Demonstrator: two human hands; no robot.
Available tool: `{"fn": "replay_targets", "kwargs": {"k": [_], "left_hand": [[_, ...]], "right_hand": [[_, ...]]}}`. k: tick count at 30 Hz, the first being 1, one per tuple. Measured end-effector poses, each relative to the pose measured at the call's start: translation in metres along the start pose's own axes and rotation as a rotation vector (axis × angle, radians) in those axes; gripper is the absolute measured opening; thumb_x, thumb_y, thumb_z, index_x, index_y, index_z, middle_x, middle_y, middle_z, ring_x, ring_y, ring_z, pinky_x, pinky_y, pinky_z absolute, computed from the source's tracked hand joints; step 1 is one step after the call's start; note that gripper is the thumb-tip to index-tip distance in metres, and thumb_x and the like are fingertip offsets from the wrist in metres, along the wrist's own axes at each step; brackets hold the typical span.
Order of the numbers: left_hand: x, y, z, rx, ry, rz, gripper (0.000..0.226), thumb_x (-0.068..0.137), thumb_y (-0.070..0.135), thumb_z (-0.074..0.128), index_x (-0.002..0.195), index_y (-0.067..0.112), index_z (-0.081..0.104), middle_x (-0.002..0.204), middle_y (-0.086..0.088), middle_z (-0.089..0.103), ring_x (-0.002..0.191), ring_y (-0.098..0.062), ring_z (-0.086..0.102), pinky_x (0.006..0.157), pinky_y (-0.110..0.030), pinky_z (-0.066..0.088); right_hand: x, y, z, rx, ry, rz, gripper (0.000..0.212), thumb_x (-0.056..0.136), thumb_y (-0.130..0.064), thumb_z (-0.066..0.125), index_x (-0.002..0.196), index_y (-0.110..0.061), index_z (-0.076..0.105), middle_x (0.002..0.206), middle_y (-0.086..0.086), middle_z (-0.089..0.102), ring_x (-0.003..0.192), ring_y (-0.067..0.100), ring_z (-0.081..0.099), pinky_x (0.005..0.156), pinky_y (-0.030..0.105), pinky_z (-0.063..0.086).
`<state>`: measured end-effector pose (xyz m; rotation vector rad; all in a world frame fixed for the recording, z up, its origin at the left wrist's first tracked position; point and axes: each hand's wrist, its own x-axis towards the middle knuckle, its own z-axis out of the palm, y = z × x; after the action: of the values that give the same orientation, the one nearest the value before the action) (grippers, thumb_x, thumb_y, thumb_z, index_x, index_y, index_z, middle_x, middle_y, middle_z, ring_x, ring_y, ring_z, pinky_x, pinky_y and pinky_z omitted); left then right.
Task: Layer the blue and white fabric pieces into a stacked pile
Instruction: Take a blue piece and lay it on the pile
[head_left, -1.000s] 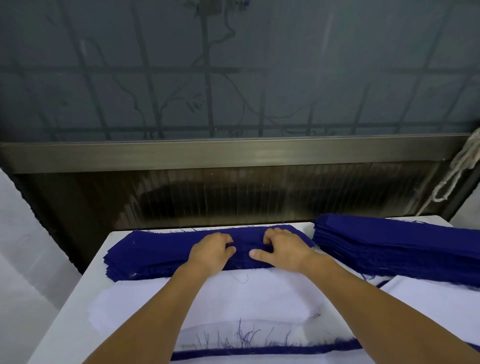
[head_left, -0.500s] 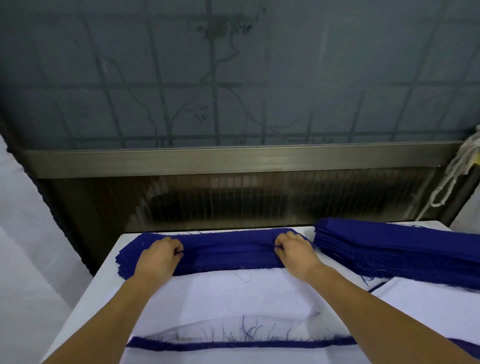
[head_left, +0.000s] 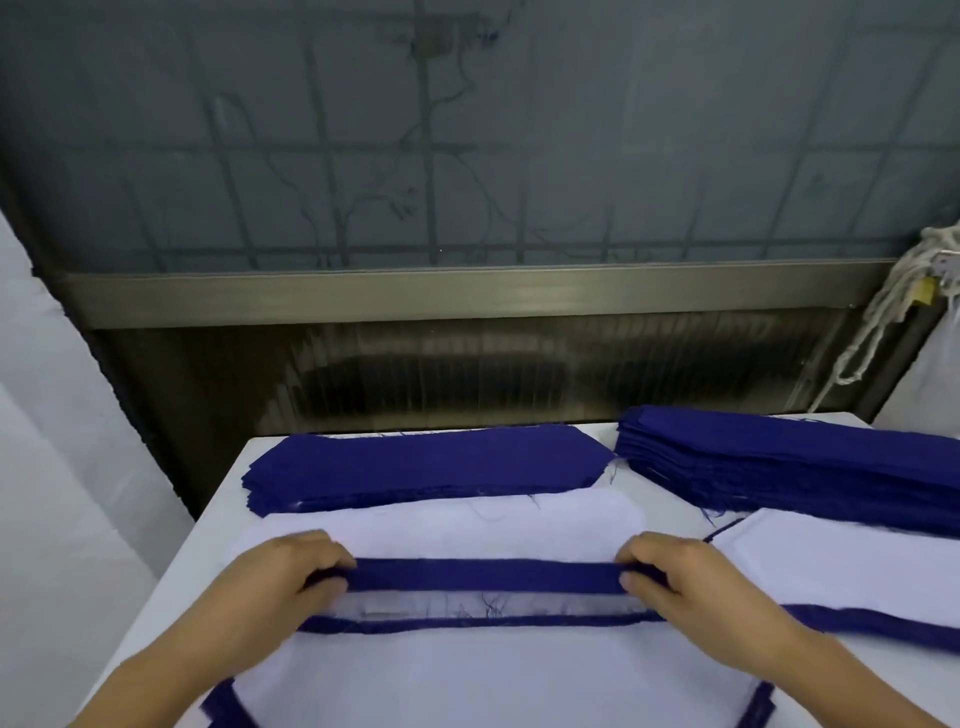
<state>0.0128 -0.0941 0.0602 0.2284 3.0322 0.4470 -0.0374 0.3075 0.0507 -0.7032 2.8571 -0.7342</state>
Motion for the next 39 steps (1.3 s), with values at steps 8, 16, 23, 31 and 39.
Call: {"fn": "replay_targets", "kwargs": {"k": [8, 16, 23, 31, 39], "left_hand": [[-0.02, 0.019, -0.006, -0.158, -0.109, -0.057, 0.019, 0.093, 0.032, 0.06, 0.09, 0.05, 0.057, 0.095, 0.03, 0.06, 0.09, 0.007, 0.059, 0.078, -0.002, 0.045], [-0.046, 0.031, 0.002, -0.074, 0.419, 0.102, 0.02, 0.083, 0.016, 0.072, 0.087, 0.036, 0.068, 0.086, 0.031, 0.056, 0.079, 0.002, 0.058, 0.069, -0.007, 0.042], [-0.075, 0.024, 0.055, 0.058, 0.206, 0.299, 0.05, 0.04, 0.006, 0.094, 0.077, 0.033, 0.075, 0.081, 0.02, 0.064, 0.082, 0.008, 0.048, 0.071, -0.008, 0.043], [-0.079, 0.024, 0.049, -0.01, 0.039, 0.309, 0.034, 0.06, 0.043, 0.088, 0.084, 0.054, 0.066, 0.092, 0.038, 0.056, 0.087, 0.02, 0.051, 0.084, 0.0, 0.04], [-0.071, 0.014, 0.048, -0.158, -0.015, 0.142, 0.01, 0.086, 0.04, 0.067, 0.078, 0.045, 0.063, 0.097, 0.025, 0.058, 0.092, -0.002, 0.057, 0.082, -0.02, 0.046]], "right_hand": [[-0.028, -0.008, -0.015, 0.129, -0.099, 0.093, 0.013, 0.095, -0.026, 0.058, 0.086, -0.032, 0.065, 0.082, -0.008, 0.067, 0.074, 0.008, 0.06, 0.069, 0.021, 0.048], [-0.046, 0.0, -0.002, -0.297, 0.498, -0.319, 0.007, 0.091, -0.015, 0.063, 0.093, -0.019, 0.069, 0.091, -0.012, 0.061, 0.082, 0.008, 0.055, 0.078, 0.019, 0.041], [-0.08, 0.031, 0.053, -0.302, 0.426, -0.48, 0.053, 0.104, -0.037, 0.03, 0.086, -0.021, 0.077, 0.094, -0.008, 0.069, 0.094, 0.005, 0.053, 0.082, 0.023, 0.045], [-0.086, 0.022, 0.042, -0.162, 0.305, -0.386, 0.033, 0.096, -0.042, 0.048, 0.092, -0.026, 0.076, 0.101, -0.015, 0.065, 0.093, -0.001, 0.057, 0.081, 0.018, 0.047], [-0.078, 0.021, 0.029, -0.17, 0.16, -0.223, 0.021, 0.078, -0.019, 0.077, 0.072, -0.028, 0.059, 0.081, -0.021, 0.053, 0.072, -0.001, 0.05, 0.068, 0.017, 0.044]]}}
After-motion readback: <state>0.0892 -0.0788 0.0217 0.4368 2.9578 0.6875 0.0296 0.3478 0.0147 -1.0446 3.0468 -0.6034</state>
